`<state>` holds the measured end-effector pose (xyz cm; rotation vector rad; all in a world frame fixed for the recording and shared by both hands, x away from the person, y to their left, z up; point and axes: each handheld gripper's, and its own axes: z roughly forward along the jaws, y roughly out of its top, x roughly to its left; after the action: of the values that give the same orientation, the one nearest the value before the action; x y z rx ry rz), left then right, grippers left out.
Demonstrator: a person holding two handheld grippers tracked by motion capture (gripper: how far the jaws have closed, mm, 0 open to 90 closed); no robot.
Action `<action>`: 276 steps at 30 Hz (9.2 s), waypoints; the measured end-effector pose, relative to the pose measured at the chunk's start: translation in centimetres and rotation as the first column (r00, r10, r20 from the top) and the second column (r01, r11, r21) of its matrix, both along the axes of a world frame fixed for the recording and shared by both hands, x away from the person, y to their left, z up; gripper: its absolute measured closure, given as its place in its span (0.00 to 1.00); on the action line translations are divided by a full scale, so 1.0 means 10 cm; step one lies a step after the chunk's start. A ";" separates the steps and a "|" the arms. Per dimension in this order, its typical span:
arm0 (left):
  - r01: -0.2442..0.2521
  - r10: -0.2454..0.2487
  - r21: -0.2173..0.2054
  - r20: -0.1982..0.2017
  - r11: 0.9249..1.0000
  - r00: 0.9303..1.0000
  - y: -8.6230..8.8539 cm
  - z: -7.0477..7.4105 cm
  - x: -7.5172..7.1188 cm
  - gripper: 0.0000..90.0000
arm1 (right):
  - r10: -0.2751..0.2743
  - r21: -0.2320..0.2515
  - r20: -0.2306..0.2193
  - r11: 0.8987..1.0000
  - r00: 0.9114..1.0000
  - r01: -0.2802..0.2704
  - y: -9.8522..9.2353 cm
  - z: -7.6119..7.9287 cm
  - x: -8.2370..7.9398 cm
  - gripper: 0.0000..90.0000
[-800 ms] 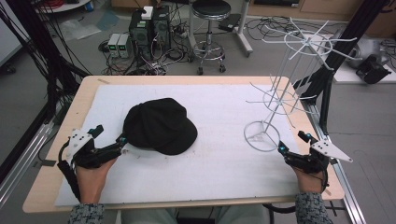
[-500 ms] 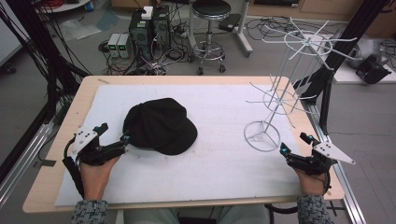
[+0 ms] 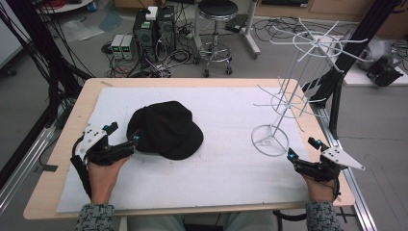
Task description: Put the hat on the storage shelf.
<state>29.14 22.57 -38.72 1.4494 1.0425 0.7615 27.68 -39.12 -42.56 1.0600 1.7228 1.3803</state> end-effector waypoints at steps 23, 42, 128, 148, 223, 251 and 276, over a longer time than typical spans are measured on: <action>-0.010 0.008 -0.034 -0.059 0.999 0.998 -0.28 -0.05 0.58 0.16 | 0.017 -0.023 -0.015 1.000 1.000 -0.017 0.04 -0.01 0.02 0.11; -0.030 0.035 0.038 -0.140 0.999 0.990 -0.37 -0.15 0.91 0.22 | 0.016 -0.029 -0.016 0.999 1.000 -0.017 0.04 -0.01 0.02 0.11; 0.436 -0.430 0.027 0.224 0.900 0.875 -0.42 1.87 0.52 0.85 | 0.023 -0.030 0.003 0.999 1.000 -0.023 0.03 -0.01 0.02 0.11; 0.557 -0.524 -0.010 0.327 0.830 0.787 -0.46 2.44 0.61 0.85 | 0.024 -0.016 -0.005 1.000 1.000 -0.025 0.03 0.00 0.01 0.11; 0.822 -0.739 -0.026 0.422 0.569 0.525 -1.60 2.71 1.13 0.85 | 0.019 0.009 0.000 1.000 1.000 -0.019 -0.04 -0.01 -0.01 0.11; 0.796 -0.719 -0.039 0.404 0.604 0.565 -1.58 2.43 1.20 0.82 | 0.032 0.006 0.000 0.999 0.999 -0.032 -0.02 -0.01 0.00 0.11; 0.741 -0.705 0.056 0.363 0.669 0.609 -1.65 2.19 1.19 0.76 | 0.037 0.005 -0.009 0.999 0.999 -0.037 0.00 -0.01 0.01 0.11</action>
<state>41.00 6.07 -16.84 1.4096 0.1371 0.3292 27.75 -39.09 -42.69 1.0430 1.7542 1.4052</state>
